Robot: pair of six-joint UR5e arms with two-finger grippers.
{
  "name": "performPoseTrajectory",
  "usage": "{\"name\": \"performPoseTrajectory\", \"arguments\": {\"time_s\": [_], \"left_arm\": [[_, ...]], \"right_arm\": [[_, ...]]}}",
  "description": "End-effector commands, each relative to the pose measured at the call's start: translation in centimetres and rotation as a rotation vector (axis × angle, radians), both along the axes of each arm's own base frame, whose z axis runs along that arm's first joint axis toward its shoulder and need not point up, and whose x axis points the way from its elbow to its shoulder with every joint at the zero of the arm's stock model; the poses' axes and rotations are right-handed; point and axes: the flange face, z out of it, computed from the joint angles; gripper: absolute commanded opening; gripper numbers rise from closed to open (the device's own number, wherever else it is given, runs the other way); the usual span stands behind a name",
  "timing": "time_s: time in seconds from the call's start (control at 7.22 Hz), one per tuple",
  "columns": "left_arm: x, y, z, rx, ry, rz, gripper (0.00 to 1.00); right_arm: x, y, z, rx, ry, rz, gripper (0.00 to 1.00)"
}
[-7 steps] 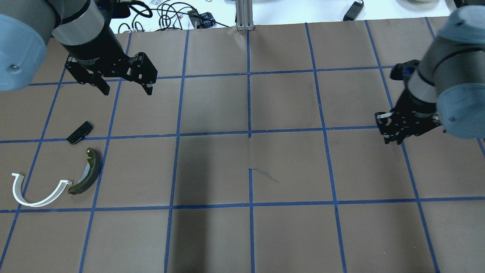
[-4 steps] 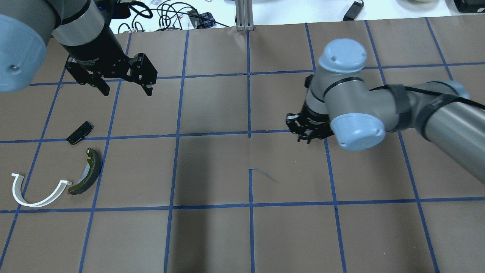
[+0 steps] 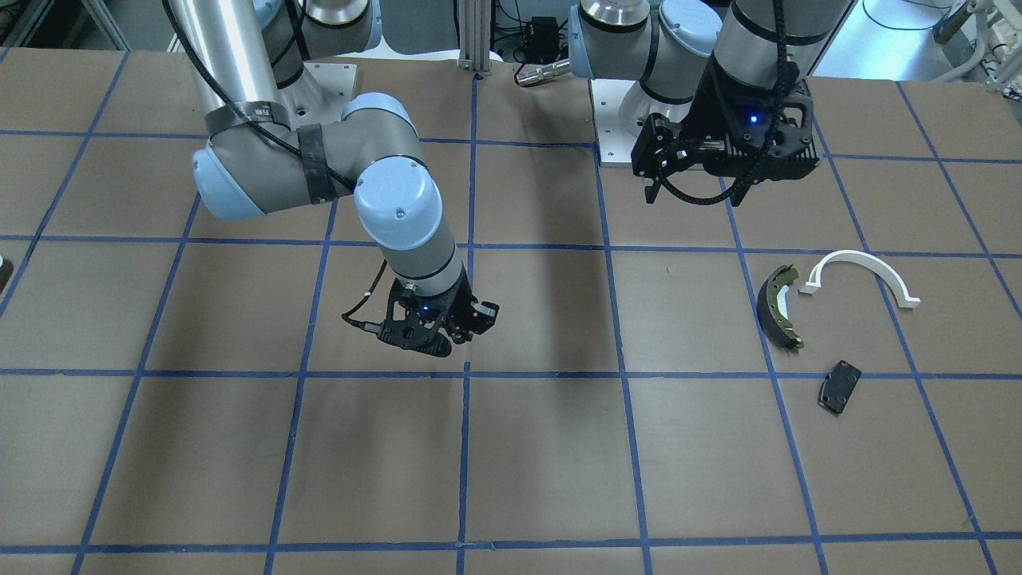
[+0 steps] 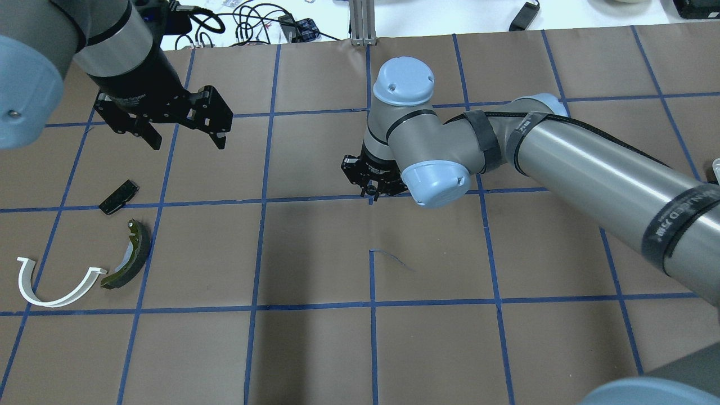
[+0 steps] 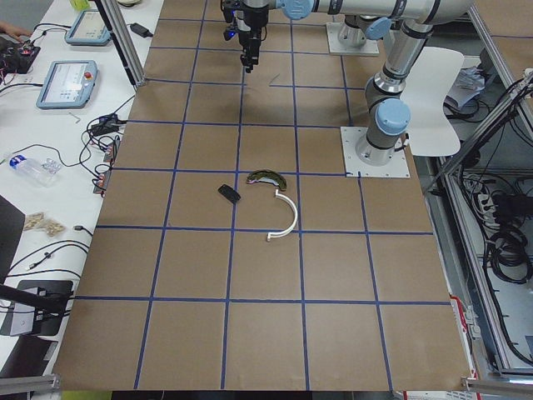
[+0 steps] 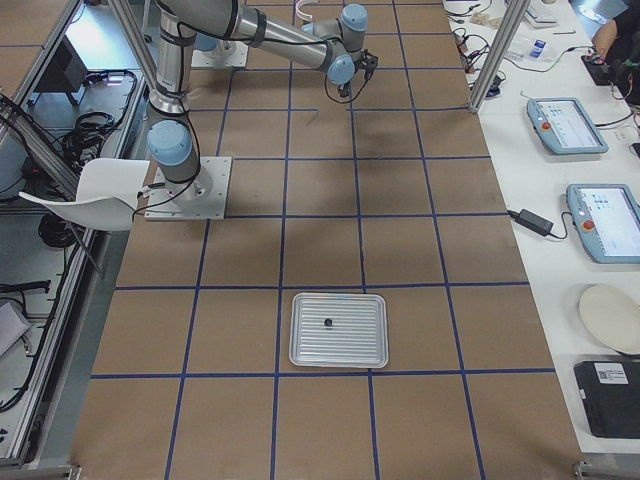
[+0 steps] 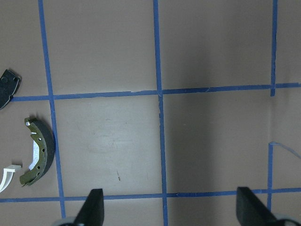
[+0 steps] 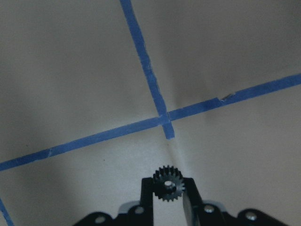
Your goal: Place bearing gear from tray to pile
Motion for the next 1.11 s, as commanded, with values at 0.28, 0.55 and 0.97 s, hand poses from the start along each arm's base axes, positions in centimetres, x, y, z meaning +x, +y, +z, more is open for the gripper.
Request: {"name": "performPoseTrajectory", "arguments": {"time_s": [0.28,0.55,0.97], "left_arm": [[0.2,-0.1,-0.6,-0.011,-0.001,0.003,1.00],[-0.4,-1.5,-1.4,-0.026,0.007,0.009,1.00],[-8.0,-3.3,-5.0,-0.048,0.047,0.024,1.00]], "right_arm": [[-4.7,-2.4,3.1,0.074,0.080,0.080,1.00],[-15.6,-4.2,9.0,0.065,0.167,0.237,1.00],[-34.0,-4.1,14.0,0.039,0.268,0.466,1.00]]}}
